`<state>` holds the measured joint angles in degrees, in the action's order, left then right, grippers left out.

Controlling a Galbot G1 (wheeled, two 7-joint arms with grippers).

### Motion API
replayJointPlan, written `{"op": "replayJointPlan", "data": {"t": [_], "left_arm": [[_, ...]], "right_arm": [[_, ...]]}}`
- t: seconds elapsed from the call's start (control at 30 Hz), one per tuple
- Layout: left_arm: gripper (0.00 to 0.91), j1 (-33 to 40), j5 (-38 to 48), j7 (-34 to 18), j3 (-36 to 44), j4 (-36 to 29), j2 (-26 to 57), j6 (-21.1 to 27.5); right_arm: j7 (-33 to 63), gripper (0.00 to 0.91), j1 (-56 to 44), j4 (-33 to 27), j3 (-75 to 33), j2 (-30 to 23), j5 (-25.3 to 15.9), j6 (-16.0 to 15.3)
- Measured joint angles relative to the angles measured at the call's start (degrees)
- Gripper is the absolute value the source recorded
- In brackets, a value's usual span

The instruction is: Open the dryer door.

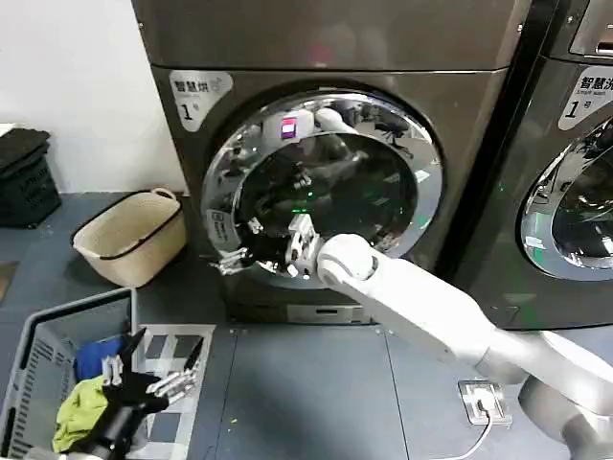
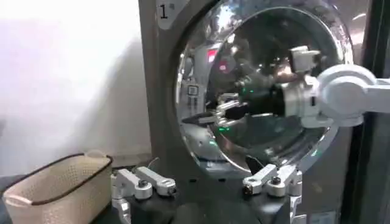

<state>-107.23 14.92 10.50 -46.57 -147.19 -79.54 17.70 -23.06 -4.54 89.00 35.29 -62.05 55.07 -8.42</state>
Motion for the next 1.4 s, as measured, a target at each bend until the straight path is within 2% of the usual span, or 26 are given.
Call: {"op": "replayJointPlan", "data": {"t": [0.5, 0.77, 0.93, 1.27, 1.4], "left_arm": [[0.907, 3.1, 5.7, 2.7, -5.2, 0.0, 2.2, 0.4], [0.907, 5.6, 15.0, 6.4, -12.3, 3.9, 4.8, 1.4], [0.907, 7.7, 20.7, 7.4, -15.8, 7.3, 7.6, 1.3], [0.907, 12.3, 22.5, 9.4, -18.2, 14.1, 14.8, 0.7], [0.907, 14.4, 24.4, 9.6, -17.5, 16.4, 17.9, 0.7]], "right_arm": [[-6.3, 0.907, -1.7, 7.4, -0.7, 7.6, 3.3, 0.9], [-11.0, 0.907, -2.2, 11.9, -1.1, 12.4, 4.2, 0.8], [-14.8, 0.907, -3.2, 14.0, -1.7, 14.8, 2.8, 0.9], [-20.2, 0.907, -5.1, 17.7, -3.0, 19.6, 2.1, 1.2], [-24.0, 0.907, -5.9, 19.1, -3.9, 22.0, -0.2, 1.5]]}}
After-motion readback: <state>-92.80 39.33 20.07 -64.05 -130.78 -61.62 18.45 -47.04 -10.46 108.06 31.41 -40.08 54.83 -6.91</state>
